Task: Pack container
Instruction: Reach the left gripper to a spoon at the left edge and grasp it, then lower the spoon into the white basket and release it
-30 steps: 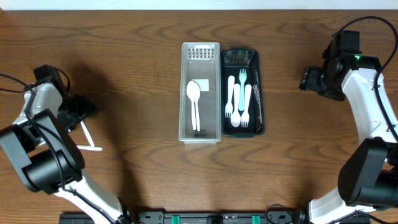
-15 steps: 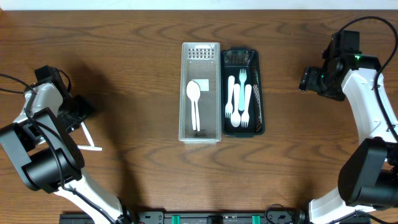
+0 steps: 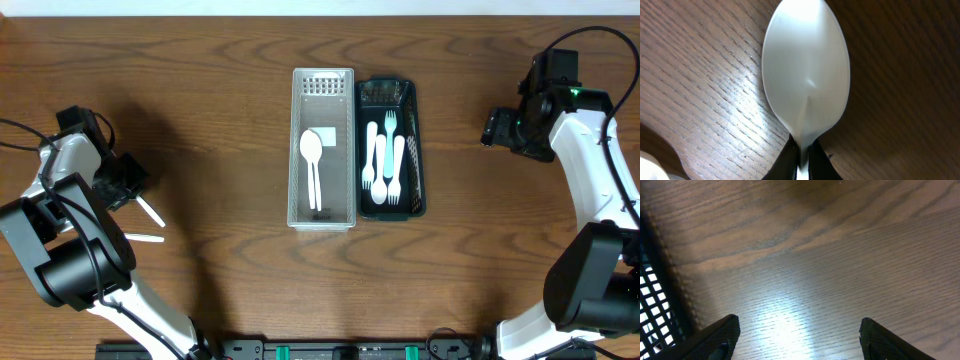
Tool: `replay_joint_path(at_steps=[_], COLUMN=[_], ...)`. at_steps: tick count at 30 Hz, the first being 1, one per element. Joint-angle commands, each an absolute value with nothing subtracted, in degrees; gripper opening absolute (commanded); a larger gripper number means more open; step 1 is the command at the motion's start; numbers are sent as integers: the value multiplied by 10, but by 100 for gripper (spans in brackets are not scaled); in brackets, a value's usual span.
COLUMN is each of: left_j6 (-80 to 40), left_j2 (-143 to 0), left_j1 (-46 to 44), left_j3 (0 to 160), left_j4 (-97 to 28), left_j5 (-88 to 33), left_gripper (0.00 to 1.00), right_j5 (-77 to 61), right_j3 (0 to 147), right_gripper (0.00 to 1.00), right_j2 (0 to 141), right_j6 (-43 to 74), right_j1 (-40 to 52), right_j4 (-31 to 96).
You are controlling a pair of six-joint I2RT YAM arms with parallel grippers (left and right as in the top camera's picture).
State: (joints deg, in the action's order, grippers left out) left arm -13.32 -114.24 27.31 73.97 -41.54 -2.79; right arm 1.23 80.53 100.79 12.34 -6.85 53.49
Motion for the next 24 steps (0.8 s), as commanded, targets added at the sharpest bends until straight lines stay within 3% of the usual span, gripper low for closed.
replay_joint_path(at_steps=[1,10,18,24], left_j6=[-131,-138,-137,-117], left_j2=[-1134,-1011,-837,-801], left_j1=[276,211,-7,-170], left_j3=[739,754,757,757], left_j4=[-422,-485,-524,-476], left_j5=[-22,-22,-22,-22], left_gripper=[6,6,6,6], right_j5=[15,15,15,14], right_j3=[804,804,804,804], right_gripper=[80,80,80,80], right_j2=[1007,1007,1007,1007], right_j6=[115,115,115,115], right_j1=[-72,-72,-72,-72], right_j4=[535,526,519,514])
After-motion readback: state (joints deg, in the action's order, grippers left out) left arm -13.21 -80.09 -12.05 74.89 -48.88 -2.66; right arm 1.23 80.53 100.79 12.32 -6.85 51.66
